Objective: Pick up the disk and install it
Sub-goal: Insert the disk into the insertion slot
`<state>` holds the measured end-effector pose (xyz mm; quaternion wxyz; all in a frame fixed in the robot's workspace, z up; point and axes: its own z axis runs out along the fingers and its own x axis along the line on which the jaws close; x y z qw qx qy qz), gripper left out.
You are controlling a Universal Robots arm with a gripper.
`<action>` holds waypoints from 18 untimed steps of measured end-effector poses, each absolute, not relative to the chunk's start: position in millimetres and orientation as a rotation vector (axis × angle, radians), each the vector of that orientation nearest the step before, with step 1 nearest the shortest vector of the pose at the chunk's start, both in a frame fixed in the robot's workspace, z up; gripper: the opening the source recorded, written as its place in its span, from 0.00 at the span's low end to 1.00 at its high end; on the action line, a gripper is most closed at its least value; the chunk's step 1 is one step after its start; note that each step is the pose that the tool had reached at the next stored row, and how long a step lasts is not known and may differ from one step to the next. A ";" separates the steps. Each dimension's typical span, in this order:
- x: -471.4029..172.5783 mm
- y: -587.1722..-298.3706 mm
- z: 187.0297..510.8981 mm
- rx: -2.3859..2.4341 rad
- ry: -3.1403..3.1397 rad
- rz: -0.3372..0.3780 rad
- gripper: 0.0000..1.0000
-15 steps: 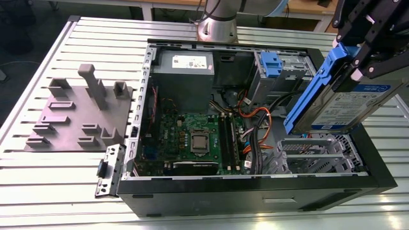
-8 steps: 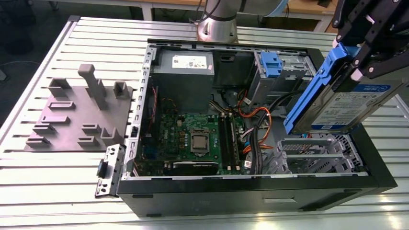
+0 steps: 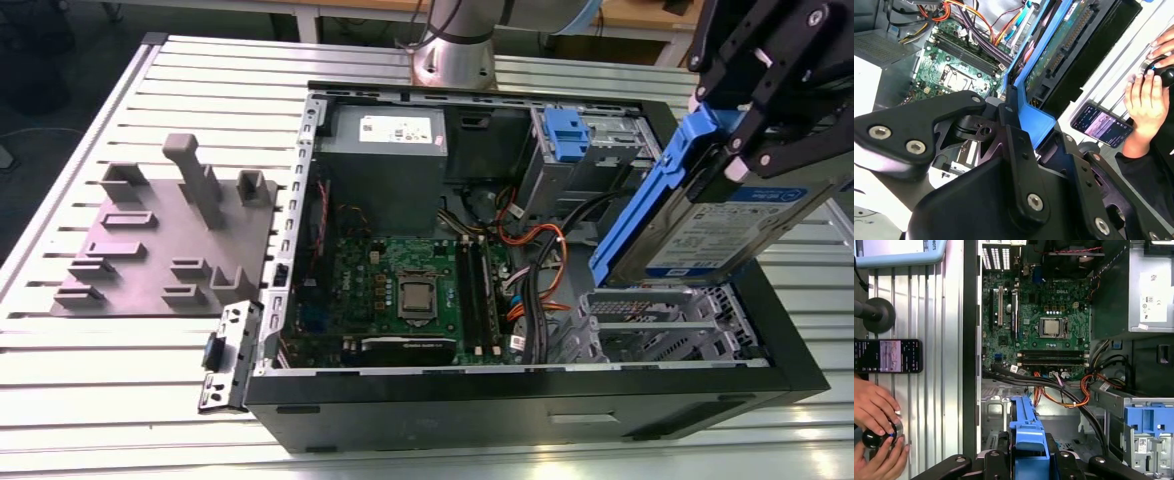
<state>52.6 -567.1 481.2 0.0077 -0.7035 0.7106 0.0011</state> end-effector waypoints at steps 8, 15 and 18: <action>55.8 -570.6 472.5 -2.193 2.228 0.003 0.36; 55.9 -570.6 472.2 -2.193 2.228 0.003 0.36; 55.9 -570.6 472.1 -2.193 2.228 0.003 0.36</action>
